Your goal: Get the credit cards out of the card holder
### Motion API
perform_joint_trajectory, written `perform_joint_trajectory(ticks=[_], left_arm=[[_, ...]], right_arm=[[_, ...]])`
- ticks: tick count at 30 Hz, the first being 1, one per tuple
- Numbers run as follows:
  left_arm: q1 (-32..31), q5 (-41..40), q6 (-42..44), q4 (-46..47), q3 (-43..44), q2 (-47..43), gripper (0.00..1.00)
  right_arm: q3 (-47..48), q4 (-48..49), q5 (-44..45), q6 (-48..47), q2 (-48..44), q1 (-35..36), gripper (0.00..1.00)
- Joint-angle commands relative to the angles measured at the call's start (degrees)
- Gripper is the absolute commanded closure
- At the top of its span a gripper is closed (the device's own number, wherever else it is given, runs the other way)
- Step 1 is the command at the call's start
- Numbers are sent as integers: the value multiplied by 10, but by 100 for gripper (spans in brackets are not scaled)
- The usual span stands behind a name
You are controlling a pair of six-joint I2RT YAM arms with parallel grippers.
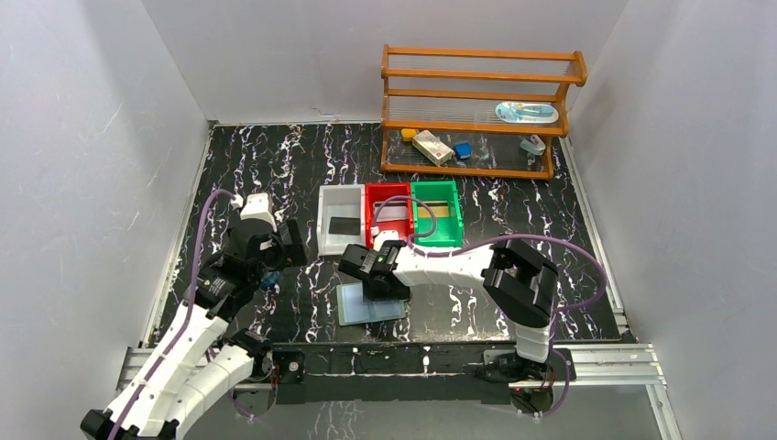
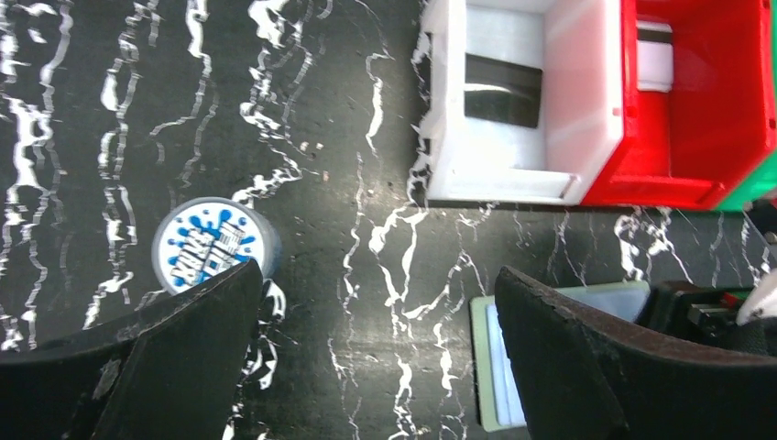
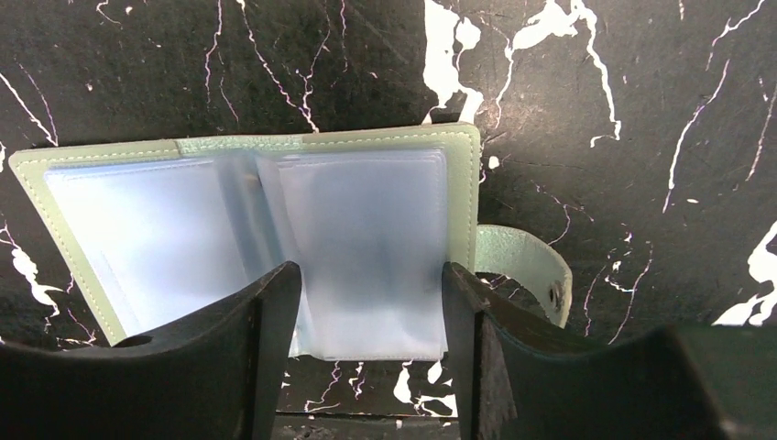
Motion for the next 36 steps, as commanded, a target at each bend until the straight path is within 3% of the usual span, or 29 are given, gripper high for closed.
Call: perform_joint_trajectory(ticks=[1,5,9,17,27,36], left_arm=[[1,74,-26,0,2,22,2],[1,182,-85,-8,0,53,3],[1,238,-127,-27,0,89,6],[1,372,-163,3,-57,151,14],[0,397,-207,39,-111,183,22],[-4,399,-219,70,-131,218,40]], right_arm=[[25,-24,18,1,-14,4,32],[2,8,5,-3,-31,3,28],[-22,47,-20,-1,-33,1,28],[-35,30,-33,20,-14,-5,24],[-9,-2,-9,23,-6,-4,21],[-24,24,-22,20,-20,-4,19]])
